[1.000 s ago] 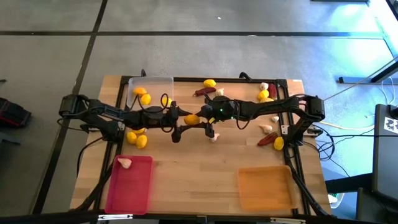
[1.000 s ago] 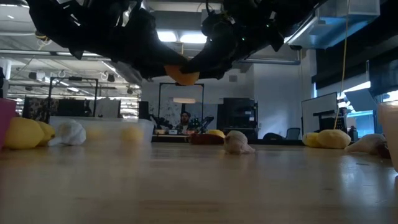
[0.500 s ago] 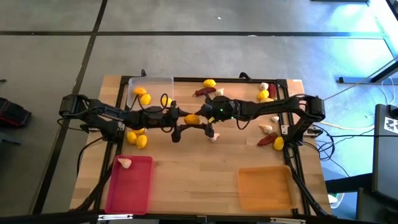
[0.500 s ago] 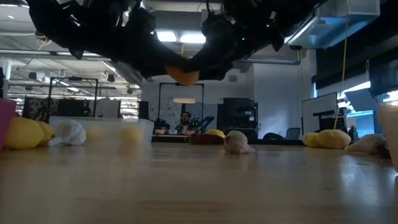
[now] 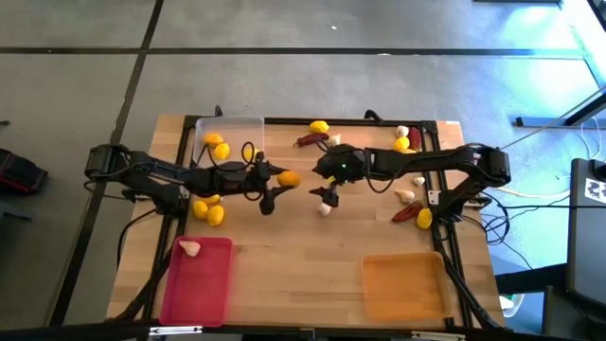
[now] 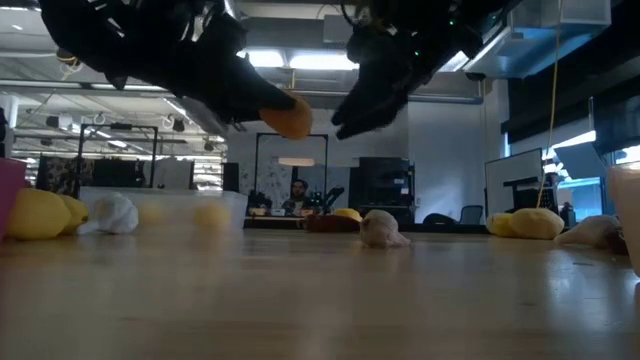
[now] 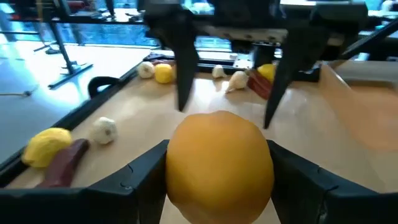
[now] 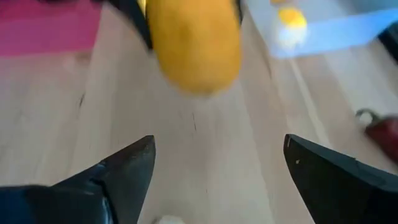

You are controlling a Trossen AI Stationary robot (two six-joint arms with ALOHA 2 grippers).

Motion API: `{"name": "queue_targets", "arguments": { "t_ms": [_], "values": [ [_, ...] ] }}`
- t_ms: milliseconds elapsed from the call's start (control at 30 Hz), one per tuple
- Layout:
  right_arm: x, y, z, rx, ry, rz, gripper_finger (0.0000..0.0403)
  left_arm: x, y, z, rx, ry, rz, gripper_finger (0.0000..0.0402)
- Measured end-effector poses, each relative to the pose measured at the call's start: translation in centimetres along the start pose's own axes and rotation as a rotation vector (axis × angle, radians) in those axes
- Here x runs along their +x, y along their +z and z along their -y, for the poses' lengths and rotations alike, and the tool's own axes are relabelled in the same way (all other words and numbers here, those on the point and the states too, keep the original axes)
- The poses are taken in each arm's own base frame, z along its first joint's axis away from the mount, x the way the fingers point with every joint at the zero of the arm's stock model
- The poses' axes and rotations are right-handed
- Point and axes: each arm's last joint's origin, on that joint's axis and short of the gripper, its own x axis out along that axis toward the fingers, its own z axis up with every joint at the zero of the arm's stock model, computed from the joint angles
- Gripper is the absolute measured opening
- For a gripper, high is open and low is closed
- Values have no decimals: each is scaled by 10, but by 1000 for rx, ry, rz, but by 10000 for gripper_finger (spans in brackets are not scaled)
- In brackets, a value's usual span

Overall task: Sort produce into baskets
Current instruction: Put the yellow lemon into the left white bin

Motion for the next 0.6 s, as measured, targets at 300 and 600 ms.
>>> {"name": "queue_targets", "arguments": {
  "t_ms": [300, 600],
  "values": [
    [8, -9, 3, 82, -74, -70, 346, -29, 15, -15, -17, 213, -36, 228],
    [28, -18, 4, 111, -62, -94, 347, -61, 15, -41, -119, 496, -131, 228]
  ]
}}
